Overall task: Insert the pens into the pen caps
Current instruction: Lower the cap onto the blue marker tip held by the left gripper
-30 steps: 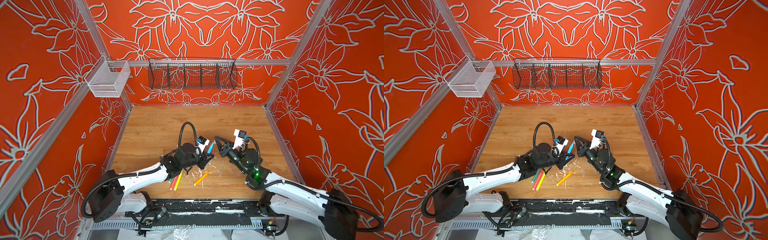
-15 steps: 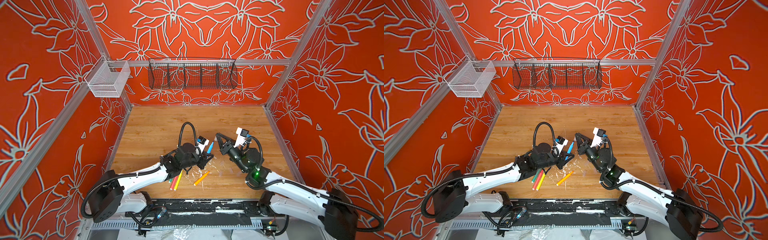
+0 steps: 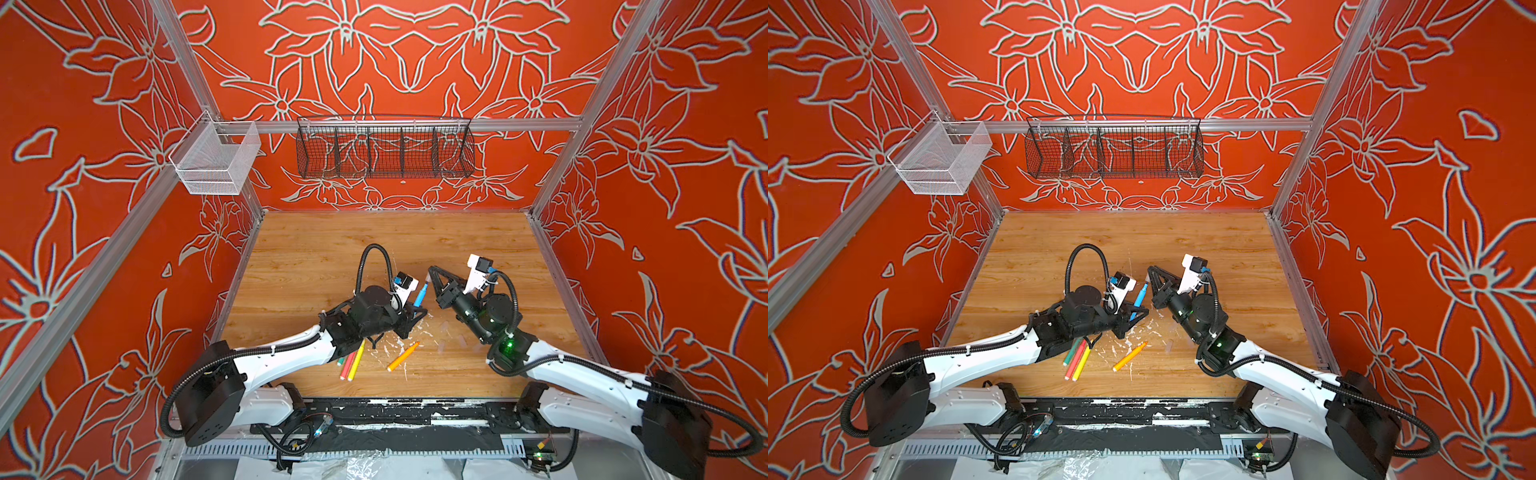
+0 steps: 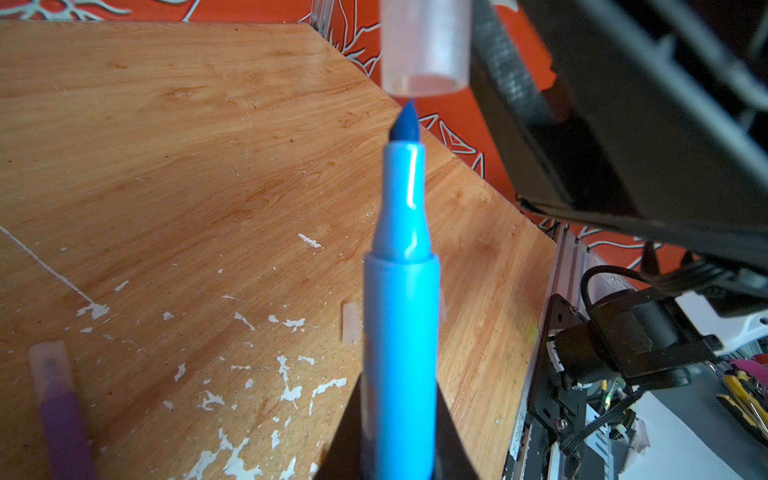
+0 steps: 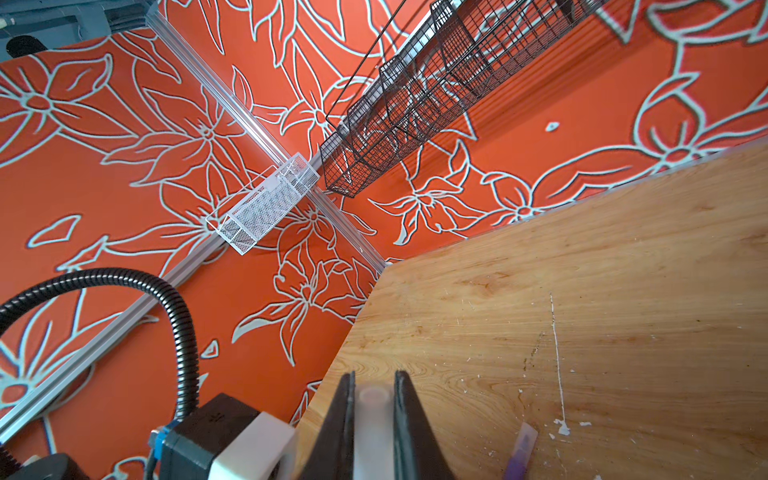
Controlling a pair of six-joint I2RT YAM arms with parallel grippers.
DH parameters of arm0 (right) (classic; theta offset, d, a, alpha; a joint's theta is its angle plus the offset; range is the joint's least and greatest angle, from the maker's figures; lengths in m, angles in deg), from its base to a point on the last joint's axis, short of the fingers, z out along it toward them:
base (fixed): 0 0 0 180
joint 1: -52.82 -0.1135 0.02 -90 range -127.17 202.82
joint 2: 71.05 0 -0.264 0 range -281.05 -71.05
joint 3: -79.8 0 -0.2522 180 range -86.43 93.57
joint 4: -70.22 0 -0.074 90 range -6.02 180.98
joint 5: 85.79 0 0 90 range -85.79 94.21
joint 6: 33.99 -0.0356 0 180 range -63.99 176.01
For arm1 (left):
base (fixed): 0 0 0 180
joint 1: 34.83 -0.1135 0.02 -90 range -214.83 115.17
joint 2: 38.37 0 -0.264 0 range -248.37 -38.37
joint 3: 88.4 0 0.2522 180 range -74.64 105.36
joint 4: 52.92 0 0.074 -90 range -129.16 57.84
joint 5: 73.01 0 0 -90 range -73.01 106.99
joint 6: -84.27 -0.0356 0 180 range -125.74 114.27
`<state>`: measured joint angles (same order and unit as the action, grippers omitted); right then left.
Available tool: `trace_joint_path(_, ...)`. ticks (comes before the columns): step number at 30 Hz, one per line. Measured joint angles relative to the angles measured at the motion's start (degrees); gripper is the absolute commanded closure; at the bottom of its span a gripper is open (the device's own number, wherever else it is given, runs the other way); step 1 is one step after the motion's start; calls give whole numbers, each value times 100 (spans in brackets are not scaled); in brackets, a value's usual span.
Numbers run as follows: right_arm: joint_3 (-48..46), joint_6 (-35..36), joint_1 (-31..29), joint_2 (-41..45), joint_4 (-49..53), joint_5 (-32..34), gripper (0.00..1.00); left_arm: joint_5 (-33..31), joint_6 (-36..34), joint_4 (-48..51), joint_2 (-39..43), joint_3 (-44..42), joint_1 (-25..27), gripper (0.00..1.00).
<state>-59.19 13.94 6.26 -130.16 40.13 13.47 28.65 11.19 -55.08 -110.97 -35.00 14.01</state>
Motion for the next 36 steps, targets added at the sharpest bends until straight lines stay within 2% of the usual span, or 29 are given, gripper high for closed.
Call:
trace_joint_path(21,-319,-299,0,37,-448,-275,100,-61,-9,-4,245,-127,24,100)
trace_joint_path(28,-343,-647,-72,-417,-1082,-562,100,-87,-20,-7,365,-223,22,100)
trace_joint_path(36,-428,-756,-459,-951,-1744,-116,100,-127,116,-17,424,-328,-160,100)
